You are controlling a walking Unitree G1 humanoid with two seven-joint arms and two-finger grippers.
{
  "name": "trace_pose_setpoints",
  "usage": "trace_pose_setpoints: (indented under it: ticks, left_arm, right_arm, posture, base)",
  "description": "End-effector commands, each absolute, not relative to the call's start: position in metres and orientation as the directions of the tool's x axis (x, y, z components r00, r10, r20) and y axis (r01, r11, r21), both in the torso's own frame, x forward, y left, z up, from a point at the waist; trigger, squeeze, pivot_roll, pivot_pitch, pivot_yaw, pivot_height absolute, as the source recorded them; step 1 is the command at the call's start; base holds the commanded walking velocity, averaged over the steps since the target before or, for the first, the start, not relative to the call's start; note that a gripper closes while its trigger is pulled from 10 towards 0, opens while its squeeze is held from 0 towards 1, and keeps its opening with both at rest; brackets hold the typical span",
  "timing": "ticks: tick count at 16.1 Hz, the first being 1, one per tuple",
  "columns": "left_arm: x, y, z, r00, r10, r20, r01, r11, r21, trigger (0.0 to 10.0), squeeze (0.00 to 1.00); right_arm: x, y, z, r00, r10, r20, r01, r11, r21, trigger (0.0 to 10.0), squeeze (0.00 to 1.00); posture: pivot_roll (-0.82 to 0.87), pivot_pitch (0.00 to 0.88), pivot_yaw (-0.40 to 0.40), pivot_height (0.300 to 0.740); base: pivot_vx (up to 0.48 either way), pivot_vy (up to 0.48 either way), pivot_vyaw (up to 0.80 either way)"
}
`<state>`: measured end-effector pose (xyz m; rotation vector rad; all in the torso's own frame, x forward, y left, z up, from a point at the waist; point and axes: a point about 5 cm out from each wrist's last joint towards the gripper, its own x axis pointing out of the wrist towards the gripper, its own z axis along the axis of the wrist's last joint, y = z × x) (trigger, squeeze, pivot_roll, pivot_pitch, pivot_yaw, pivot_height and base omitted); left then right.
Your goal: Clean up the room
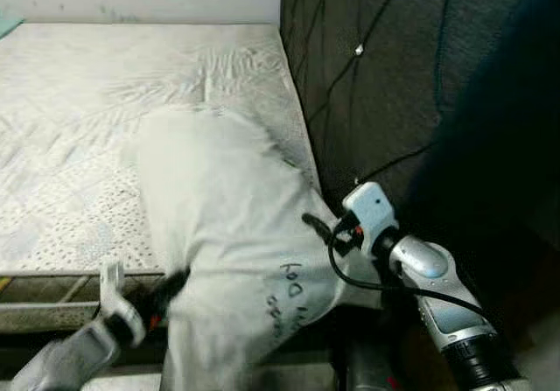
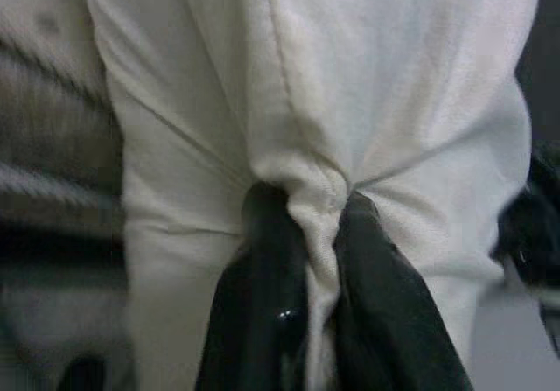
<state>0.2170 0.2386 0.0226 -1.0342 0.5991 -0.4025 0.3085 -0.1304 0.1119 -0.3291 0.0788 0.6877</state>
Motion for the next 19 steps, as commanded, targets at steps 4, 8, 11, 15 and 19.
trace_pose_setpoints:
  ticks: [4, 8, 11, 15, 19]
  left_arm:
    - [0.164, 0.247, 0.026, 0.678, -0.648, -0.348, -0.004, 0.470, -0.883, 0.0, 0.00]
    - [0.144, 0.265, 0.033, 0.679, -0.577, -0.454, -0.008, 0.612, -0.791, 0.0, 0.00]
    - [0.142, 0.258, 0.038, 0.677, -0.578, -0.455, 0.047, 0.652, -0.757, 0.0, 0.00]
    - [0.125, 0.240, 0.062, 0.414, -0.734, -0.538, 0.333, 0.673, -0.661, 0.0, 0.00]
    - [0.128, 0.242, 0.063, 0.339, -0.729, -0.595, 0.413, 0.683, -0.602, 0.0, 0.00]
  right_arm:
    - [0.316, -0.142, 0.101, 0.740, 0.614, -0.274, -0.672, 0.688, -0.274, 10.0, 0.00]
    - [0.321, -0.147, 0.093, 0.740, 0.600, -0.304, -0.671, 0.682, -0.290, 10.0, 0.00]
    - [0.317, -0.146, 0.085, 0.730, 0.607, -0.315, -0.683, 0.674, -0.282, 10.0, 0.00]
    - [0.315, -0.145, 0.078, 0.667, 0.645, -0.374, -0.741, 0.627, -0.240, 10.0, 0.00]
    - [0.312, -0.129, 0.074, 0.462, 0.761, -0.456, -0.874, 0.477, -0.091, 10.0, 0.00]
  posture:
    - [-0.09, 0.000, -0.036, 0.570]
    - [-0.07, 0.000, -0.039, 0.570]
    - [-0.07, 0.000, -0.038, 0.570]
    - [-0.05, 0.000, -0.049, 0.570]
    - [-0.06, 0.000, -0.042, 0.570]
  base:
    - [0.000, 0.000, 0.00]
    - [0.000, 0.000, 0.00]
    - [0.000, 0.000, 0.00]
    - [0.000, 0.000, 0.00]
    - [0.000, 0.000, 0.00]
